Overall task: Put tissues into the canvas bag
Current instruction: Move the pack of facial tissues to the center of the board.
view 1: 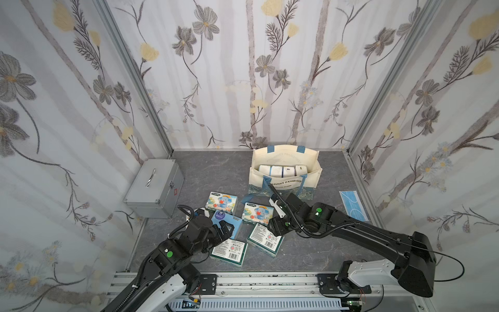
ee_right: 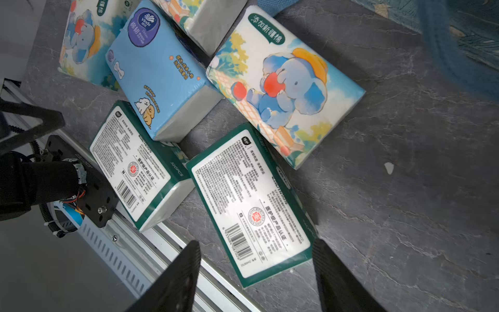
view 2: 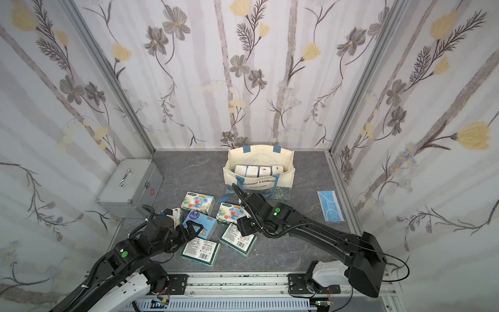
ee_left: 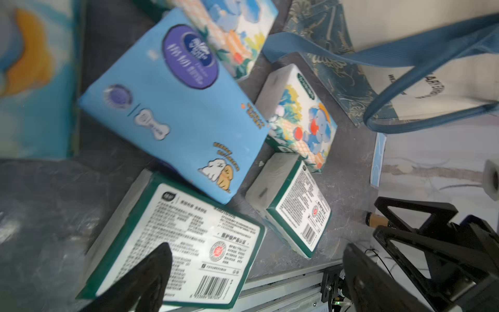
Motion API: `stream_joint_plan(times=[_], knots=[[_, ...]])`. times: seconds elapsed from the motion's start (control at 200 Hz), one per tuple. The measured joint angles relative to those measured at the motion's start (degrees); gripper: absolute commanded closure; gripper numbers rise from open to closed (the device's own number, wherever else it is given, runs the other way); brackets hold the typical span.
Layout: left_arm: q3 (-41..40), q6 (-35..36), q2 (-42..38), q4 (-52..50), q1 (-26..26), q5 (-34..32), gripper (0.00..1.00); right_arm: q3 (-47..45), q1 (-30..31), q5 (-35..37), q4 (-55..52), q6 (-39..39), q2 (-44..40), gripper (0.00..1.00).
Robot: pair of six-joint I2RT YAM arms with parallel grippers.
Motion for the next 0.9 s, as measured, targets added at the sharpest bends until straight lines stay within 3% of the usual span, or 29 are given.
stream_joint_plan(times=[0.195, 0.385, 0.67, 0.899], knots=[[2.78, -11.26, 1.42, -11.34, -1.73, -0.35, 0.00, 0.44, 0.37, 0.90, 2.12, 1.62, 1.05, 0.30], [1.38, -14.21, 9.16, -11.43, -2.60, 2.01, 0.00, 0.11, 0.37, 3.45, 2.71, 2.29, 0.09, 0.28], [-5.92, -11.47, 23.80, 9.55, -3.10, 6.01, 0.00, -3.52, 0.31, 10.10, -0.17, 2.36, -9.42, 0.28], [3.63, -6.32, 44.52, 26.86, -3.98, 6.34, 0.00, -11.87, 0.13, 14.14, -4.28, 3.67, -18.43, 0.28]])
